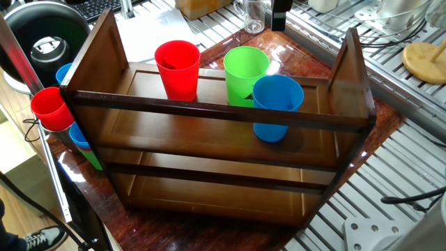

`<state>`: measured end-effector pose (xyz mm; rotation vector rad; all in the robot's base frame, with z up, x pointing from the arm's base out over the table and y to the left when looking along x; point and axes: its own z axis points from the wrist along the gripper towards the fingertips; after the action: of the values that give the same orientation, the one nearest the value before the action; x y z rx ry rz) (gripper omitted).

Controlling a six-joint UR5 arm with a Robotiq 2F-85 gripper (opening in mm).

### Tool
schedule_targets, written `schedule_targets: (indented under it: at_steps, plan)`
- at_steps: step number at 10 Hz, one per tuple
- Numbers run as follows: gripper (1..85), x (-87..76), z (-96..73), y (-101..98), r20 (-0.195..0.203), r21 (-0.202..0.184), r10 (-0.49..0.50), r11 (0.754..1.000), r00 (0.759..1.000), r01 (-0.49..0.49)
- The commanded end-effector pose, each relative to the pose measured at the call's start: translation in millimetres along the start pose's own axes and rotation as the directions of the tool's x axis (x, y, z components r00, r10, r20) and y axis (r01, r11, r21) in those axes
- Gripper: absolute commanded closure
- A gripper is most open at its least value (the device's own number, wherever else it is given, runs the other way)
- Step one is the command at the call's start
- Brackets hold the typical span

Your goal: Take the cups off the shelf and stack them together

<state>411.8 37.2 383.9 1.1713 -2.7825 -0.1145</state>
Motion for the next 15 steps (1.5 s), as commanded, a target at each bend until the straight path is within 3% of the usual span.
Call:
schedule_targets:
  at_steps: [1, 2, 3, 4, 5, 7, 9, 10, 15]
  plan:
    - [83.0, -0.7, -1.4, 4.2, 0.003, -0.015, 0.013, 1.0, 1.0, -0.013]
    - [83.7, 0.7, -1.4, 6.2, -0.003, -0.023, 0.037, 0.999, 0.999, -0.037]
    - [76.0, 4.3, -1.5, 7.6, -0.017, -0.028, 0.03, 0.999, 0.999, -0.03]
    - [60.7, 1.6, -1.4, 18.9, -0.001, -0.028, 0.018, 0.999, 1.0, -0.018]
    - [55.3, 1.9, 0.8, 30.4, 0.001, -0.032, 0.032, 0.999, 0.999, -0.032]
    - [54.3, -5.5, 6.8, 44.1, 0.017, -0.036, 0.057, 0.998, 0.998, -0.056]
    - [53.3, -15.5, 16.1, 58.0, 0.047, -0.072, 0.082, 0.994, 0.996, -0.078]
    - [53.3, -13.0, 21.1, 57.1, 0.047, -0.074, 0.082, 0.994, 0.996, -0.078]
    - [57.3, -10.3, 15.2, 47.2, 0.012, -0.022, 0.076, 0.997, 0.997, -0.075]
